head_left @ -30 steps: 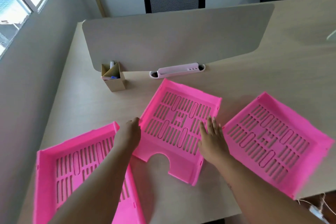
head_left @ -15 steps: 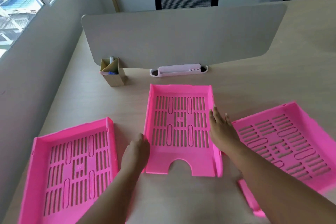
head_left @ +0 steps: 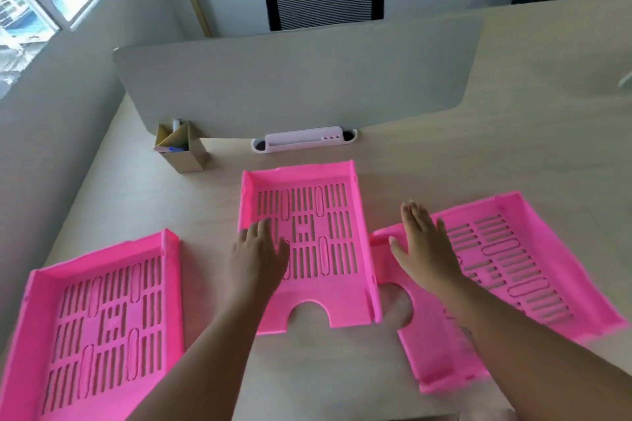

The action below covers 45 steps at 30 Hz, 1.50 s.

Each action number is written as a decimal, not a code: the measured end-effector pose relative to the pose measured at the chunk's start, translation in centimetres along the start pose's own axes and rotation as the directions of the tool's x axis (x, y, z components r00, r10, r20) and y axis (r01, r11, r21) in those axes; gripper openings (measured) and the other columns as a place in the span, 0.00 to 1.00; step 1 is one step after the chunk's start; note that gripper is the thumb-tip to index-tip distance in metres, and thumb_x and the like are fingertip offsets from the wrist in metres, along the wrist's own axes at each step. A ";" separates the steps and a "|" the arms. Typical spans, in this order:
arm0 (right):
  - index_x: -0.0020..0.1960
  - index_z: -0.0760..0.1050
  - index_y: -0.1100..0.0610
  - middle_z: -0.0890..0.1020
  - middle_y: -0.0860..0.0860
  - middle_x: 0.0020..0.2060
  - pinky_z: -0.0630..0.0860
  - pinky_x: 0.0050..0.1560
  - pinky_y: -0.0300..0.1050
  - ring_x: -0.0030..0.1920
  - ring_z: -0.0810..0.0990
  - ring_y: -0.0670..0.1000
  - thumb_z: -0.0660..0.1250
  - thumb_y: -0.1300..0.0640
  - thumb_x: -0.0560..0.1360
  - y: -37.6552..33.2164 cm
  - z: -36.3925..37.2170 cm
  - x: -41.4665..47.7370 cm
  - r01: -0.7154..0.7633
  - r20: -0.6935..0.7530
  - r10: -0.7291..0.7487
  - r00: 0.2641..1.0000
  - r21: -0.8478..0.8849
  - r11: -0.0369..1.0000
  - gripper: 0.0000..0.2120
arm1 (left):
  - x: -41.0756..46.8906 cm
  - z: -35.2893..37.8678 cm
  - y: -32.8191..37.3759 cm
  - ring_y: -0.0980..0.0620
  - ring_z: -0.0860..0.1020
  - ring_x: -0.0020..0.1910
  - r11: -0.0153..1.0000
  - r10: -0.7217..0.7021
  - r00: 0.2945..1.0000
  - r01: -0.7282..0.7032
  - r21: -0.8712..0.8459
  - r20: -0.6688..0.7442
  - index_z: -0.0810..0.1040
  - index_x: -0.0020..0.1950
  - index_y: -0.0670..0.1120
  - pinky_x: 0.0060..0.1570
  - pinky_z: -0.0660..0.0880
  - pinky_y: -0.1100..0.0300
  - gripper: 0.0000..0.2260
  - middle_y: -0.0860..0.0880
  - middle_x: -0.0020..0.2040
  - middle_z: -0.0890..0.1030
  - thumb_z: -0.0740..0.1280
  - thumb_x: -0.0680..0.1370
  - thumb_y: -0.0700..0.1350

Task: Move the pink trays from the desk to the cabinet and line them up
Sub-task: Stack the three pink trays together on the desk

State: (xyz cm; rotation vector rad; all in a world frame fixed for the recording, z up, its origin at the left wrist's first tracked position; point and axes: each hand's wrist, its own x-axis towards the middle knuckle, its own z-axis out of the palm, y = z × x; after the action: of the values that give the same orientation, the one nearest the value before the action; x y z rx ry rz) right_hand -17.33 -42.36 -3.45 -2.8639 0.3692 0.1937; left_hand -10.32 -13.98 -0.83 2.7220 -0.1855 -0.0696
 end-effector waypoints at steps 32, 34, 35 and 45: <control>0.80 0.40 0.55 0.78 0.59 0.42 0.76 0.34 0.52 0.35 0.77 0.60 0.53 0.66 0.79 14.2 -8.1 -8.2 -0.463 -0.017 0.737 0.675 0.769 0.441 0.35 | 5.0 4.4 19.9 0.51 0.70 0.33 0.914 0.394 0.793 -0.389 -0.112 0.464 0.68 0.47 0.43 0.32 0.69 0.57 0.06 0.50 0.38 0.71 0.60 0.80 0.45; 0.81 0.41 0.55 0.76 0.57 0.40 0.74 0.34 0.49 0.35 0.76 0.58 0.53 0.66 0.79 12.1 -8.3 -5.4 -0.441 0.000 0.673 0.740 0.755 0.485 0.35 | 5.2 2.3 17.2 0.49 0.74 0.36 0.947 0.321 0.854 -0.302 -0.112 0.410 0.70 0.47 0.43 0.37 0.75 0.54 0.07 0.47 0.40 0.75 0.60 0.81 0.46; 0.81 0.41 0.55 0.76 0.57 0.40 0.73 0.34 0.50 0.36 0.76 0.59 0.53 0.66 0.79 10.8 -8.2 -4.0 -0.425 0.010 0.632 0.775 0.749 0.508 0.35 | 5.3 1.2 15.5 0.47 0.75 0.38 0.964 0.266 0.884 -0.245 -0.103 0.385 0.72 0.49 0.42 0.39 0.77 0.53 0.08 0.46 0.41 0.76 0.60 0.81 0.46; 0.80 0.45 0.51 0.82 0.56 0.46 0.78 0.30 0.52 0.33 0.80 0.58 0.54 0.64 0.80 -4.8 -4.9 5.1 -0.224 0.114 0.205 0.972 0.711 0.666 0.32 | 3.2 -5.9 -0.9 0.45 0.73 0.35 0.978 -0.209 0.970 0.210 -0.001 0.126 0.72 0.41 0.43 0.32 0.63 0.56 0.09 0.47 0.33 0.71 0.62 0.80 0.46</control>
State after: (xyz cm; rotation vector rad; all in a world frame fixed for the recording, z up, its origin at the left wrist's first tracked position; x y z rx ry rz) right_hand -10.65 -40.27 1.50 -2.0212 0.6207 0.0911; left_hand -6.57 -11.30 4.15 2.7148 0.0680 -0.3015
